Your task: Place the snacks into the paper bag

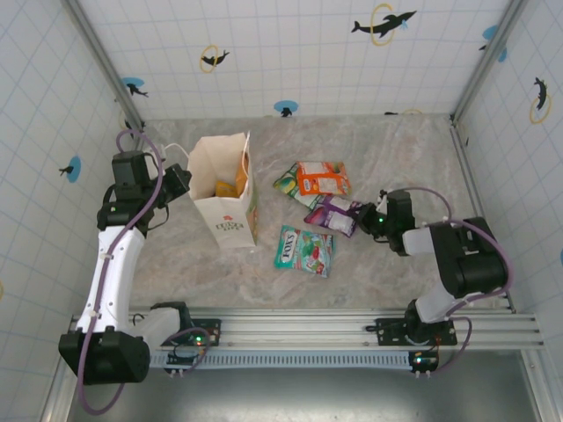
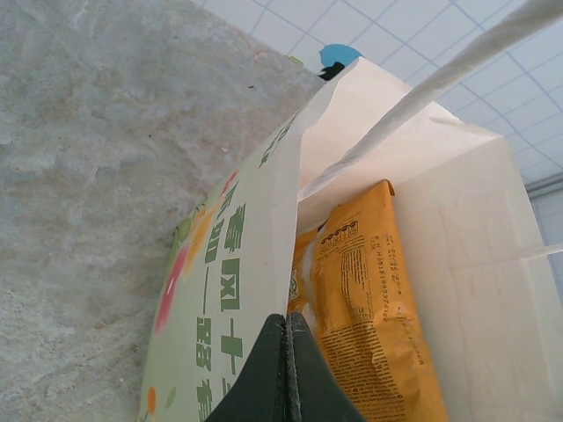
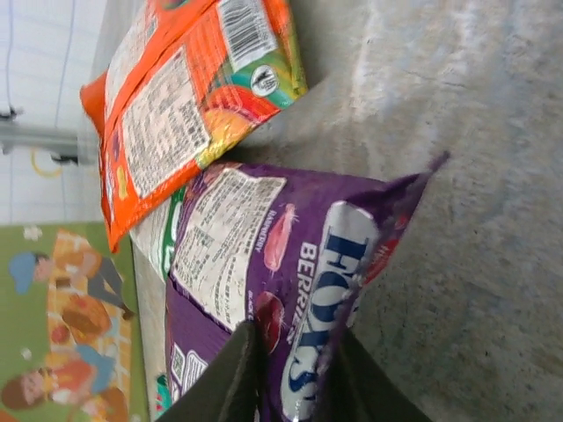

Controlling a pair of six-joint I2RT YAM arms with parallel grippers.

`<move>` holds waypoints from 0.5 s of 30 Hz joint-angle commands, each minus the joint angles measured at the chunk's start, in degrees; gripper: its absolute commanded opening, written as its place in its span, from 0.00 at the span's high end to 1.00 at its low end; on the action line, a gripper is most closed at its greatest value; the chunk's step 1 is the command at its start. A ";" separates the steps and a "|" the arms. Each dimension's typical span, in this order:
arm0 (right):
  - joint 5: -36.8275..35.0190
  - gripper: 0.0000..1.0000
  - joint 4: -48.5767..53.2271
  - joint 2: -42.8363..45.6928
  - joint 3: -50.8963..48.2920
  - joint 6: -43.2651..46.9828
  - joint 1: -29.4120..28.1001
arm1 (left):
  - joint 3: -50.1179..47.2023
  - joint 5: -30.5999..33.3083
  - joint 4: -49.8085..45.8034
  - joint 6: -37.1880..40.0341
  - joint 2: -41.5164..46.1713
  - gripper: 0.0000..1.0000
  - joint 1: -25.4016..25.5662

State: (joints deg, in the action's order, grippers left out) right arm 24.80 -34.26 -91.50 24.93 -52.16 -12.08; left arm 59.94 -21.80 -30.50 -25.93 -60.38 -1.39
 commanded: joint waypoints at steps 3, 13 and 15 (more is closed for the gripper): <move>-4.75 0.92 -0.64 6.15 -1.21 -0.19 -0.57 | -0.76 -0.86 2.19 0.31 0.35 1.00 0.14; -19.04 1.00 7.31 24.19 -1.36 -0.84 -5.59 | -0.44 -1.61 2.55 0.35 0.79 1.00 0.15; -23.28 1.00 9.36 28.14 -0.39 -0.47 -7.53 | -0.38 -1.75 2.72 0.34 0.70 1.00 0.13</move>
State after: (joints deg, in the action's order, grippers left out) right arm 10.00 -26.76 -68.14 23.53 -52.88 -17.69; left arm 59.66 -22.17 -29.89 -25.93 -60.38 -1.39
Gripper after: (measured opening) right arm 0.056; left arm 0.044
